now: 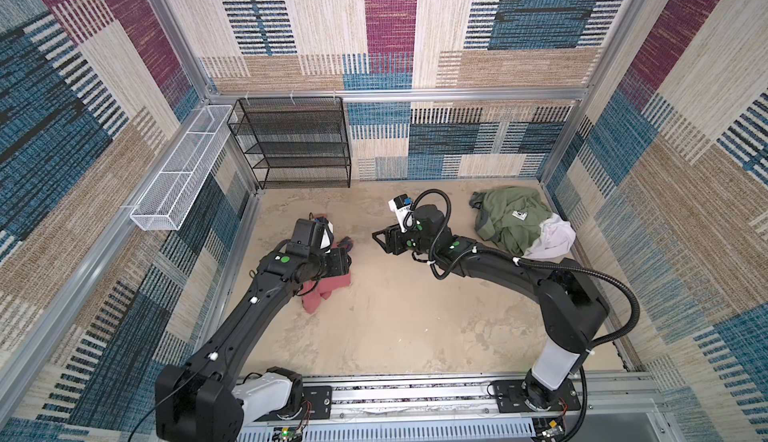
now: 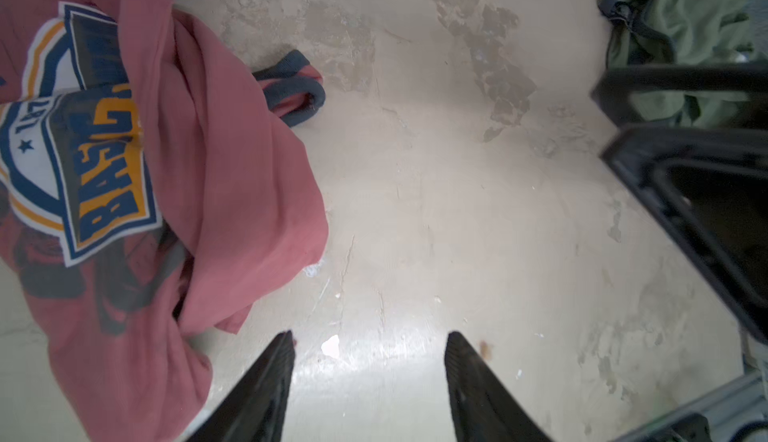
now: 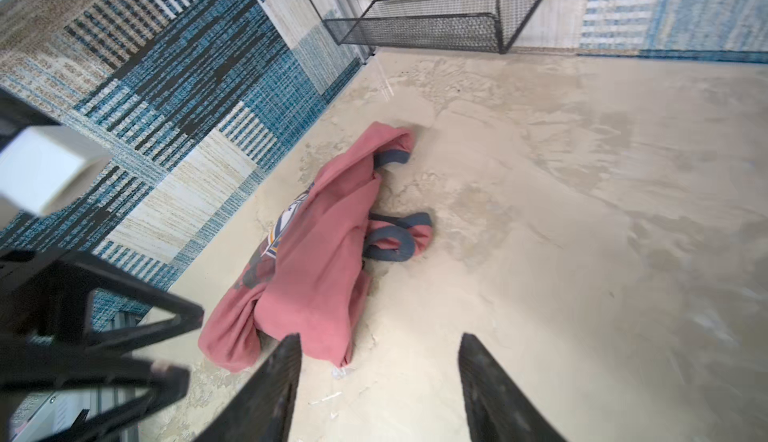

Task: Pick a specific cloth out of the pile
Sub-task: 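Draw the right gripper back while the left gripper reaches to the pink shirt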

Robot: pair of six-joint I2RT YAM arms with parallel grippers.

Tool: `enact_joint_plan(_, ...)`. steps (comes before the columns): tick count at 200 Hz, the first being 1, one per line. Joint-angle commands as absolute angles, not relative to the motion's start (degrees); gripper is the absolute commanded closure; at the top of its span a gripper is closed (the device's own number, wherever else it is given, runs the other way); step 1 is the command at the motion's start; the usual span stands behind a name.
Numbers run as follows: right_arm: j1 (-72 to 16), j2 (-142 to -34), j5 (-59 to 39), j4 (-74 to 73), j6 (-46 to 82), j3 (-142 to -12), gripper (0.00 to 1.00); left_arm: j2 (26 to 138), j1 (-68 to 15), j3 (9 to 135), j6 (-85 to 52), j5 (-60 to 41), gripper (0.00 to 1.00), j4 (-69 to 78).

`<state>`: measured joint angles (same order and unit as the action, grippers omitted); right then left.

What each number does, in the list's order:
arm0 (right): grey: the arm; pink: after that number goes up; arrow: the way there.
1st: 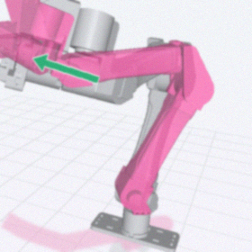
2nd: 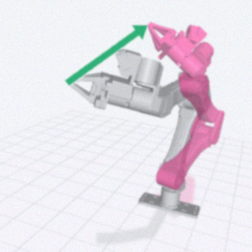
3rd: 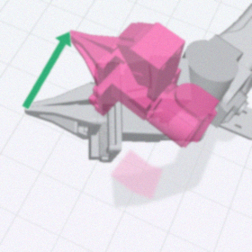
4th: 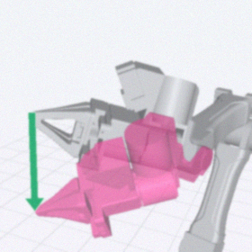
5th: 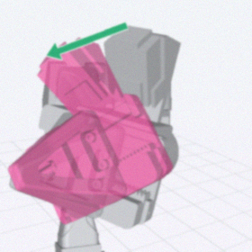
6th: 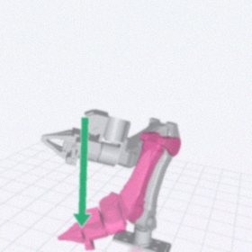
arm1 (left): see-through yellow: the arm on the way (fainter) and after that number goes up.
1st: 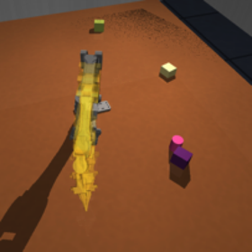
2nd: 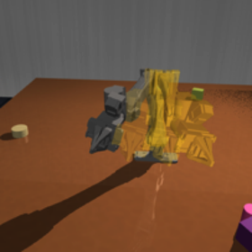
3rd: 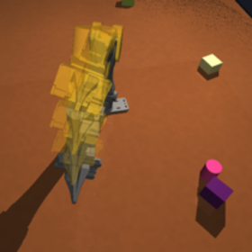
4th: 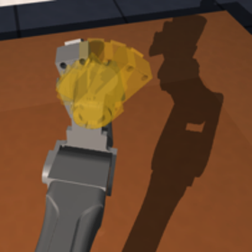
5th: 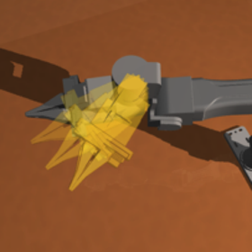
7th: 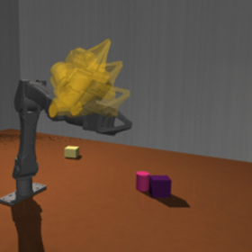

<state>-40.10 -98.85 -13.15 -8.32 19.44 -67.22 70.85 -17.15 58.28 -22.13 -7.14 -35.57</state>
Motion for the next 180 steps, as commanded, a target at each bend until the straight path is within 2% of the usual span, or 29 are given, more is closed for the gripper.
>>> enact_joint_plan(1, -39.82, -96.16, -13.2, -14.26, 20.88, -63.79, 0.37, 74.83, -17.09, 61.07, -23.23, -0.27, 0.38, -30.66)
enact_joint_plan(64, -35.55, -94.75, -15.72, -14.85, 20.22, -61.28, 0.37, 90.83, -11.22, 77.81, -18.54, 4.77, 0.37, -32.54)
enact_joint_plan(152, -29.44, -93.03, -17.42, -16.89, 20.45, -57.65, 0.37, 119.63, -9.88, 105.36, -10.71, 9.06, 0.38, -42.99)
enact_joint_plan(180, -28.77, -91.83, -17.46, -16.57, 19.83, -57.81, 0.37, 122.35, -9.67, 107.0, -10.81, 10.35, 0.39, -44.73)
